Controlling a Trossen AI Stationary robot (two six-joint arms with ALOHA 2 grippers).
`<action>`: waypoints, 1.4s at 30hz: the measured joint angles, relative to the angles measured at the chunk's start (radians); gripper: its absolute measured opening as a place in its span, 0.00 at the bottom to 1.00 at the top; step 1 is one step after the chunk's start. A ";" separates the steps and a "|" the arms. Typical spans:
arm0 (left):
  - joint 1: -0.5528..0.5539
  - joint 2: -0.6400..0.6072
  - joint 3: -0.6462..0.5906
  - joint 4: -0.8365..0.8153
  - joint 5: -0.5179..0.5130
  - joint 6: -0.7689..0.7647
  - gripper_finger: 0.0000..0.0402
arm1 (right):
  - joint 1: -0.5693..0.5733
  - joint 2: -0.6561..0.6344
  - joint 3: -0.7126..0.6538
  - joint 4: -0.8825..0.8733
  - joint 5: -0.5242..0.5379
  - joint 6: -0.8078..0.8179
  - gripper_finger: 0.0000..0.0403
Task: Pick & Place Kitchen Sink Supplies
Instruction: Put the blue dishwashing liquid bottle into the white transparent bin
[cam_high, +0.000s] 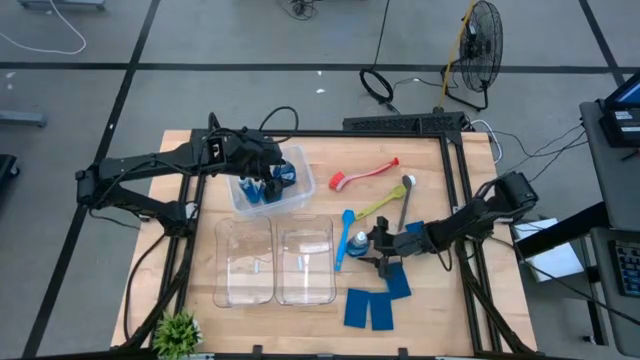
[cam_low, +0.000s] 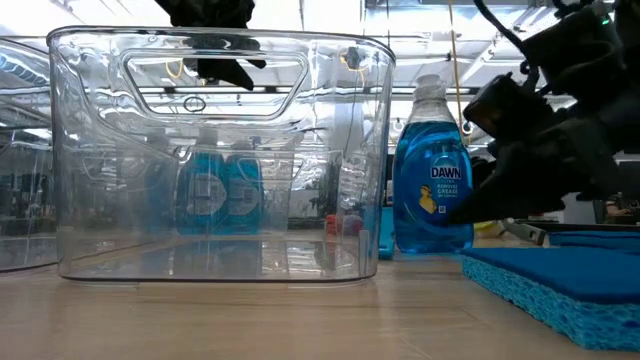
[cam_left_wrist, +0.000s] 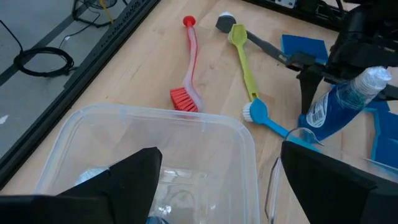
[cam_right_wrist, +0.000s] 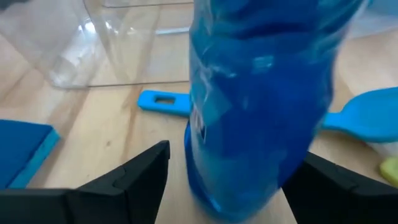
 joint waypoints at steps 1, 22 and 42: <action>0.000 0.000 0.000 0.000 0.000 0.000 0.82 | -0.004 0.015 0.000 0.014 0.000 -0.005 0.66; -0.009 0.009 0.000 0.048 0.025 -0.042 0.79 | -0.020 0.031 0.000 0.222 0.009 -0.198 0.26; -0.403 0.614 0.723 -0.331 -0.078 0.225 0.75 | -0.070 -0.071 0.316 -0.394 0.053 -0.193 0.26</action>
